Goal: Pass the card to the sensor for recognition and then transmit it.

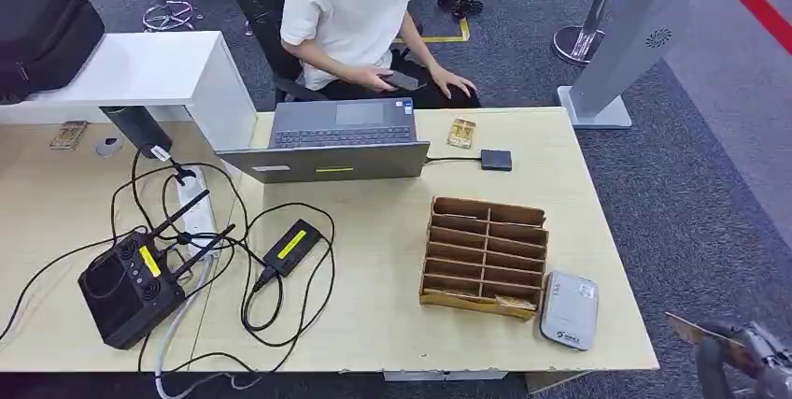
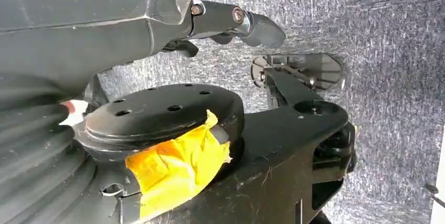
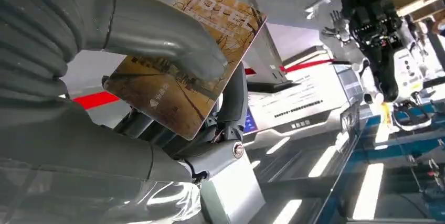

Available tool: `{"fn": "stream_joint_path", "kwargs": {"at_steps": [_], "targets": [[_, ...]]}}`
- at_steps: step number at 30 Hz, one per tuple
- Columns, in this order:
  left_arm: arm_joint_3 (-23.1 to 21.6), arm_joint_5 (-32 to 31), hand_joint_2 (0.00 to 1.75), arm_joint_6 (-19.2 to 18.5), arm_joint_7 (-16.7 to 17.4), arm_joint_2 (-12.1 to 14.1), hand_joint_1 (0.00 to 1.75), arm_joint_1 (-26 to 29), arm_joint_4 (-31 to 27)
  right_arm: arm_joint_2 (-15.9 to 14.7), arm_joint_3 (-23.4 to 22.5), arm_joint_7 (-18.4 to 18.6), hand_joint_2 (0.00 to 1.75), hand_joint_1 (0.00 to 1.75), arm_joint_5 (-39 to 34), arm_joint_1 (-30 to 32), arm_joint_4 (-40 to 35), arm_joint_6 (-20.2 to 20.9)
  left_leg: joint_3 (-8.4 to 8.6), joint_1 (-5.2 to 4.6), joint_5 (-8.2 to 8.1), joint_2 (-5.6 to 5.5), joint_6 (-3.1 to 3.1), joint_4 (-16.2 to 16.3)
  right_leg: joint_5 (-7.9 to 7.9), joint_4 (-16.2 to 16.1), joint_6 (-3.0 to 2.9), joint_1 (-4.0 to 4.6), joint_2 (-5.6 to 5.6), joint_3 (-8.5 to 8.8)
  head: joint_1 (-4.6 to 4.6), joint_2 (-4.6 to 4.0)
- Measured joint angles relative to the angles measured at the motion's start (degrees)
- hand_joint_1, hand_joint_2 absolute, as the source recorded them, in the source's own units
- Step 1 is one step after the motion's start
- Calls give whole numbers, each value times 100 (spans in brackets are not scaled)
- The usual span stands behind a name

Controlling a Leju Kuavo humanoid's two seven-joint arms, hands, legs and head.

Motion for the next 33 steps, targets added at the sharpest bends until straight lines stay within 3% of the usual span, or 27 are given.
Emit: {"fn": "stream_joint_path", "kwargs": {"at_steps": [5,9,22,27,33], "targets": [[2,-52,175,-26,0,-2,0,-4,0,72,90,102,175,175,369,-28,129,-187,0,0,0,1,0,0,0,0,0,0,0,1,-2,0],[0,-111,175,-74,4,-4,0,-9,0,59,338,410,175,175,609,-129,397,-559,1,1,0,4,0,0,0,1,0,0,2,2,0,0],[0,-302,175,-146,15,-4,0,-19,0,-577,1482,1336,175,175,793,-666,1246,-1281,3,0,0,5,0,0,2,1,-2,0,3,4,-2,0],[-13,-459,175,109,-238,-4,0,-22,0,-768,1922,1578,175,175,837,-866,1482,-1447,4,1,0,5,0,0,2,1,-2,0,3,4,-2,0],[-44,-535,175,201,-262,-9,0,-30,0,-931,2404,1845,175,175,915,-1029,1727,-1563,4,1,0,5,0,0,2,2,-2,1,4,4,0,0]]}}
